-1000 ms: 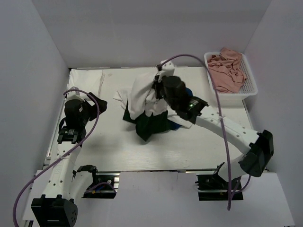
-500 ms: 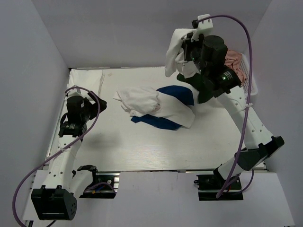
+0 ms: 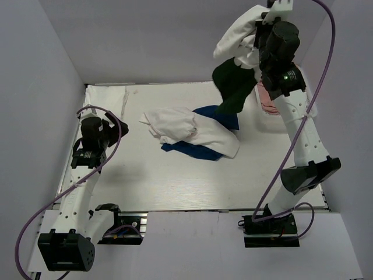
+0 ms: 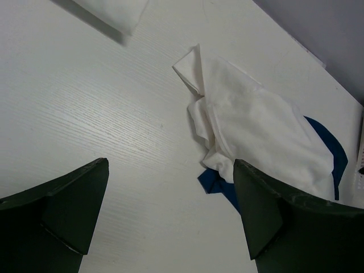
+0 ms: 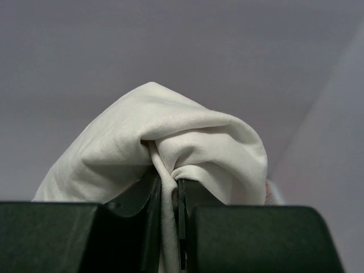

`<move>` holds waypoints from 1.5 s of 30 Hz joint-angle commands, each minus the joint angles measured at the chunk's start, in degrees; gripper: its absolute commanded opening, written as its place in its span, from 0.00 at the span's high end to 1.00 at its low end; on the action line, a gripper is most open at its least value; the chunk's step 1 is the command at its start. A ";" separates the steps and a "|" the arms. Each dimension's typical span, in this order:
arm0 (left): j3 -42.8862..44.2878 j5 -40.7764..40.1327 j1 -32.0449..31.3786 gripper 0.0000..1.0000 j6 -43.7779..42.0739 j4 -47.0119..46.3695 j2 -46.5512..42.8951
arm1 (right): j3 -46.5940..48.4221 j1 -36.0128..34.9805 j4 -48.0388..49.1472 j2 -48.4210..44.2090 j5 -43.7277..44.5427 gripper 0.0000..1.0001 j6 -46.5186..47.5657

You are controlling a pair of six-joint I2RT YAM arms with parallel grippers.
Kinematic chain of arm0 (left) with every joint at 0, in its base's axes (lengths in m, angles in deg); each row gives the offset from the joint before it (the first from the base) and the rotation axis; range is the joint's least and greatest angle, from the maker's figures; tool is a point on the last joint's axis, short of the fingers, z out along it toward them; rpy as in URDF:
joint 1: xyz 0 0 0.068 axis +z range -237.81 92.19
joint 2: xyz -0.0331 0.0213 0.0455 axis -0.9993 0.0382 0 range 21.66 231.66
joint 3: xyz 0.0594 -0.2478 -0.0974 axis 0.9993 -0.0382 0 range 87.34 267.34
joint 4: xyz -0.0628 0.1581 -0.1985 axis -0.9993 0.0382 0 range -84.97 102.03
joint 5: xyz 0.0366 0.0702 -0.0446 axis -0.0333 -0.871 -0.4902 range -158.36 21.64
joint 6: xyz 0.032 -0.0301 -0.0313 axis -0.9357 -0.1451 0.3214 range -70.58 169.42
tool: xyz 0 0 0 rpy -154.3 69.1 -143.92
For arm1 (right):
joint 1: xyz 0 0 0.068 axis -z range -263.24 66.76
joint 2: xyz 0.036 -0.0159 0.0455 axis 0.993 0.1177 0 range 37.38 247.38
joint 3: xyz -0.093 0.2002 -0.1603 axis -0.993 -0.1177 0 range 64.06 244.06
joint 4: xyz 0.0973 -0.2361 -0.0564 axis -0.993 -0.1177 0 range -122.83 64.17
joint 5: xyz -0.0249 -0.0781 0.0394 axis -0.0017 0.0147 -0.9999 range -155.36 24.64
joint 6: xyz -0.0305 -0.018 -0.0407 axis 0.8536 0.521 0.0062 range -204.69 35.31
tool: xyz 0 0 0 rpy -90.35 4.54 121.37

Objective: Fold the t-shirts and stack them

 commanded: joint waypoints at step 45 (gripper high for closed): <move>1.84 1.93 -0.13 0.00 2.79 5.52 0.96 | -35.71 -18.38 7.52 14.48 -21.16 0.10 -10.60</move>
